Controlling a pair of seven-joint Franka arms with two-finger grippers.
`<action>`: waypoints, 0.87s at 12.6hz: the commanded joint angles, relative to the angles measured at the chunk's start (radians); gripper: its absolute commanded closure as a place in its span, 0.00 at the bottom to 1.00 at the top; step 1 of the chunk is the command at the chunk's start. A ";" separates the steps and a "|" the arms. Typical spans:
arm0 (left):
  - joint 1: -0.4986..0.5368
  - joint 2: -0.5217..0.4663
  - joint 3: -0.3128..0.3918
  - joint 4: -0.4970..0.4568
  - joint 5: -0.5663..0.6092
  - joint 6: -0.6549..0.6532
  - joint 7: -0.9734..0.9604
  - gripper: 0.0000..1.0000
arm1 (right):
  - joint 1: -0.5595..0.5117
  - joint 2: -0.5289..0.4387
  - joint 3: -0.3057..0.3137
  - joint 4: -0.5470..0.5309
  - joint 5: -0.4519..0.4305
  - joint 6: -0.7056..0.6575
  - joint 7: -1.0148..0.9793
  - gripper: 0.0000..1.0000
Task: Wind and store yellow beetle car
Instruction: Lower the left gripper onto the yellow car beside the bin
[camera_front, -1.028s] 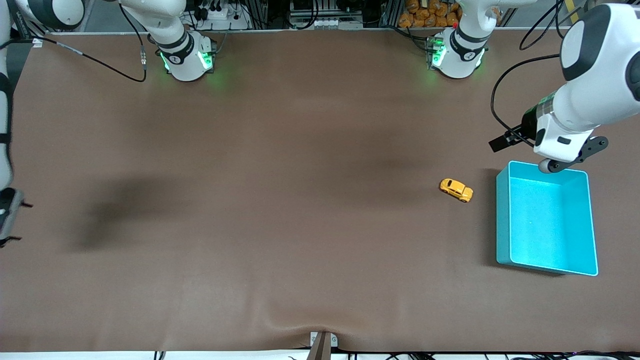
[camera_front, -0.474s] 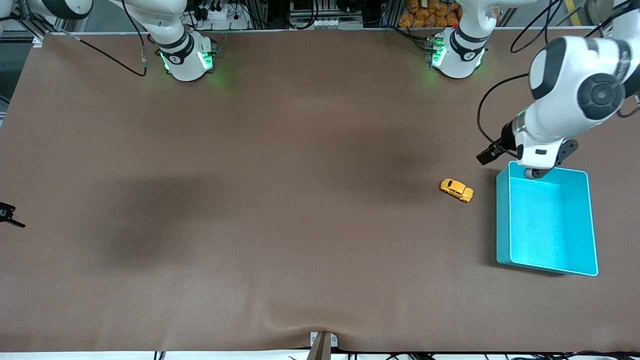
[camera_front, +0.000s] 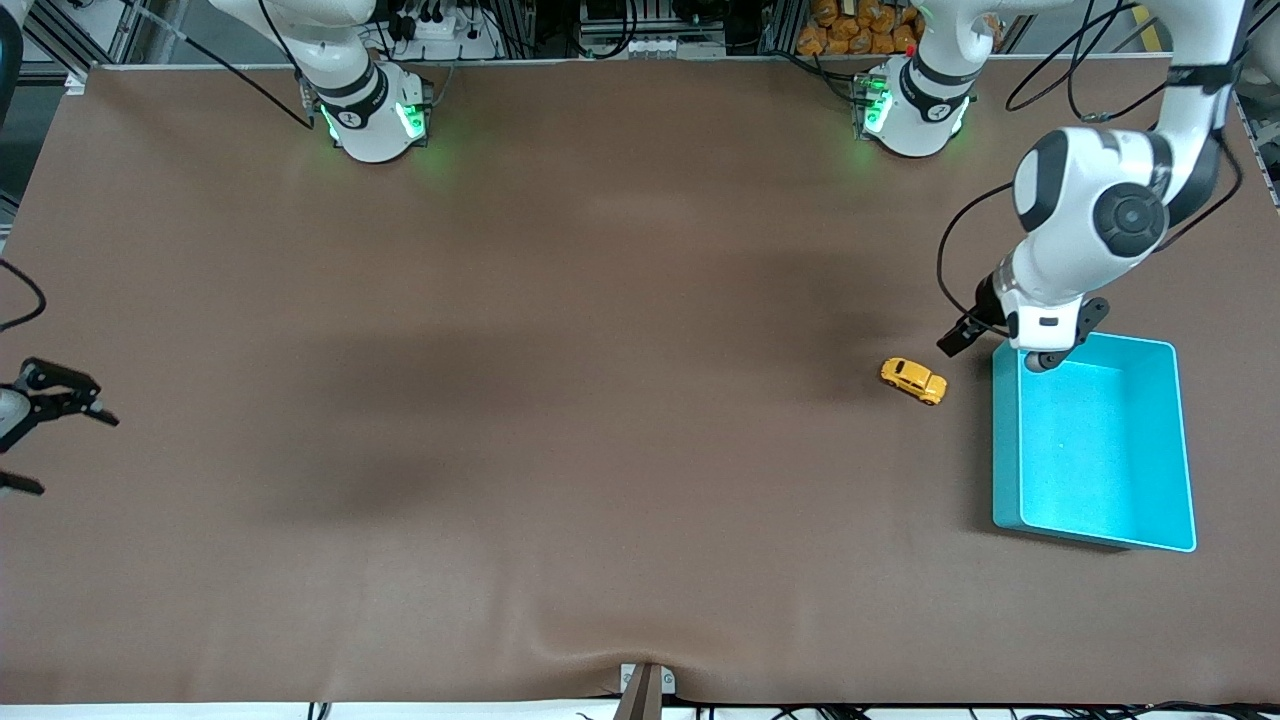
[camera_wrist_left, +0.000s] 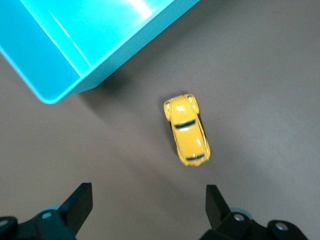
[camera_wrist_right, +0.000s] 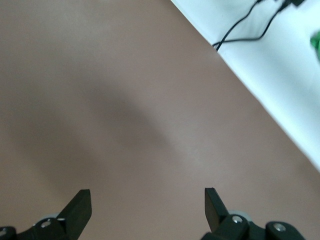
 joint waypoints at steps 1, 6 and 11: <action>0.001 0.126 -0.006 0.004 -0.014 0.177 -0.068 0.00 | -0.001 -0.020 -0.008 -0.009 0.013 -0.096 0.264 0.00; 0.001 0.251 -0.006 0.010 -0.014 0.350 -0.157 0.00 | 0.053 -0.099 -0.006 -0.009 0.010 -0.166 0.720 0.00; -0.014 0.294 -0.006 0.011 -0.014 0.376 -0.157 0.58 | 0.131 -0.253 -0.008 -0.175 -0.105 -0.168 0.996 0.00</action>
